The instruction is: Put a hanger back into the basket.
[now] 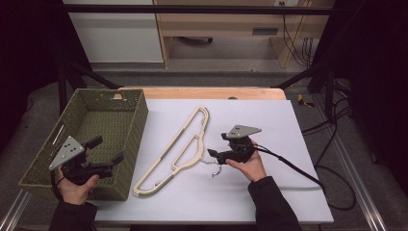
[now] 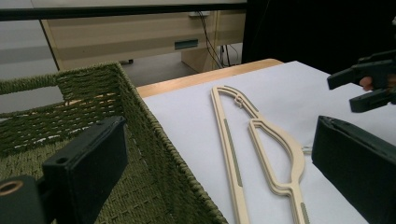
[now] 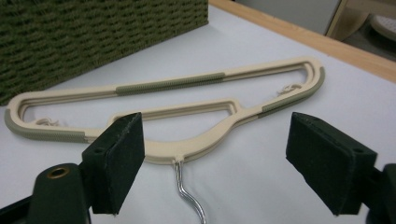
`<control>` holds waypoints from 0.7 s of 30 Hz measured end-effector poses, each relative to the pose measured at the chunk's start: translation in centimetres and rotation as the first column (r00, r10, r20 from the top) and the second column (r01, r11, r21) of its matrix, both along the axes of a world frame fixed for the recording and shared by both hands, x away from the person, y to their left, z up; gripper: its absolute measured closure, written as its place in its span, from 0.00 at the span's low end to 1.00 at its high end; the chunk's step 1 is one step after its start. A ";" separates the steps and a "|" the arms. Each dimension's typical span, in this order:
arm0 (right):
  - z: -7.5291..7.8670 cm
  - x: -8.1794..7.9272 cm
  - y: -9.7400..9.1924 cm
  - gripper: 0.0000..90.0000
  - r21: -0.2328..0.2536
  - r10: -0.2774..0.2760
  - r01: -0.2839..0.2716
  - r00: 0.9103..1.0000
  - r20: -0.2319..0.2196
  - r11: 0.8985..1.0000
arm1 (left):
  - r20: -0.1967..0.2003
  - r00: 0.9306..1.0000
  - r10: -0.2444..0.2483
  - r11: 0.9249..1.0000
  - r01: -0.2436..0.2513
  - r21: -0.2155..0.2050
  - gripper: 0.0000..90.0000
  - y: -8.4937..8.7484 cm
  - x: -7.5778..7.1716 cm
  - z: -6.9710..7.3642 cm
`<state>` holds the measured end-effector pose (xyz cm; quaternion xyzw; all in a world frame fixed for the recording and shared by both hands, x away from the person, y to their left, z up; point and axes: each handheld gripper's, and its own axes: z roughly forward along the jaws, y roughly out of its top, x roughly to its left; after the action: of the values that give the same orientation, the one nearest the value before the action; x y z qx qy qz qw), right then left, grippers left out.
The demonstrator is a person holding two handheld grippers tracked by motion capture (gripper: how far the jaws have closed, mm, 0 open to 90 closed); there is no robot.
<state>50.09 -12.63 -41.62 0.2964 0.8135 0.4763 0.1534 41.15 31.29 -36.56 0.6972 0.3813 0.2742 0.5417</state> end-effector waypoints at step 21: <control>-5.0 1.8 3.0 0.62 -0.095 0.058 -0.071 0.989 -0.136 0.993 | 0.002 1.000 -0.009 1.000 0.009 0.021 0.04 -0.1 -0.1 0.2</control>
<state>51.88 -9.65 -46.60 0.2928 0.8538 0.4192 0.0978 41.05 31.19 -36.39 0.7043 0.3749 0.2765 0.5356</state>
